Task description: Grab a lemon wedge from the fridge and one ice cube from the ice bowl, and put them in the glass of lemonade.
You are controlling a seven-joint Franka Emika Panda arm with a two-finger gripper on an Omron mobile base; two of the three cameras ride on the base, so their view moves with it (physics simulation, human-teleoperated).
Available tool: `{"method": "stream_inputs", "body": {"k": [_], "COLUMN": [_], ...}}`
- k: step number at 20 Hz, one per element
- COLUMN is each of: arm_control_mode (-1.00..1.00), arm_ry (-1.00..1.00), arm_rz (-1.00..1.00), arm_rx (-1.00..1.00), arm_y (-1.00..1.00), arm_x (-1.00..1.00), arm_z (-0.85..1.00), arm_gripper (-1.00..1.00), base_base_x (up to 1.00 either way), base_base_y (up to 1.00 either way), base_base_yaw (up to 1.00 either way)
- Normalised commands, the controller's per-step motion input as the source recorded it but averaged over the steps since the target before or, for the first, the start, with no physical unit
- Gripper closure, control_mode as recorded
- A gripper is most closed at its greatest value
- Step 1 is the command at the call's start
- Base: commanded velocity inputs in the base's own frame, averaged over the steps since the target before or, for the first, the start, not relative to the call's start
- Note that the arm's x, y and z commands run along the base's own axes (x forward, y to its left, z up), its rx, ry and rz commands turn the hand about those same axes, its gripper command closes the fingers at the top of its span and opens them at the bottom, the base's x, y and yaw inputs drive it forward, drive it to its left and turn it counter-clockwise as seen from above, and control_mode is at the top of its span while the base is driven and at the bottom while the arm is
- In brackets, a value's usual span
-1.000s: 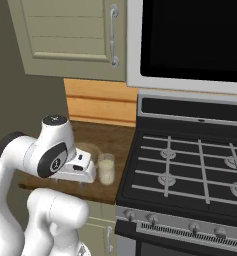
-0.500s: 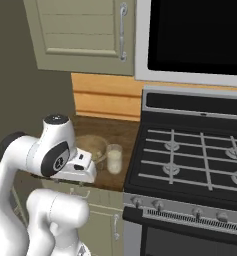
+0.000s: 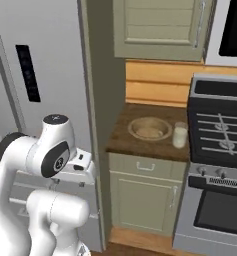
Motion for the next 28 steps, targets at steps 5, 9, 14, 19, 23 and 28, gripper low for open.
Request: {"method": "stream_inputs", "body": {"k": [5, 9, 14, 19, 23, 28], "arm_control_mode": [1.00, 1.00, 1.00, 1.00, 1.00, 1.00], "arm_ry": [0.00, 0.00, 0.00, 0.00, 0.00, 0.00], "arm_rz": [0.00, 0.00, 0.00, 0.00, 0.00, 0.00], "arm_rx": [0.00, 0.00, 0.00, 0.00, 0.00, 0.00], "arm_y": [0.00, 0.00, 0.00, 0.00, 0.00, 0.00], "arm_x": [0.00, 0.00, 0.00, 0.00, 0.00, 0.00], "arm_z": [0.00, 0.00, 0.00, 0.00, 0.00, 0.00], "arm_gripper": [-1.00, -1.00, -1.00, -1.00, -1.00, -1.00], "base_base_x": [0.21, 0.06, -0.26, -0.74, -0.52, -0.47], "base_base_y": [1.00, 1.00, 0.51, 0.00, 0.00, 0.07], "base_base_yaw": [-0.02, -0.02, -0.07, -0.20, -0.09, 0.06]}}
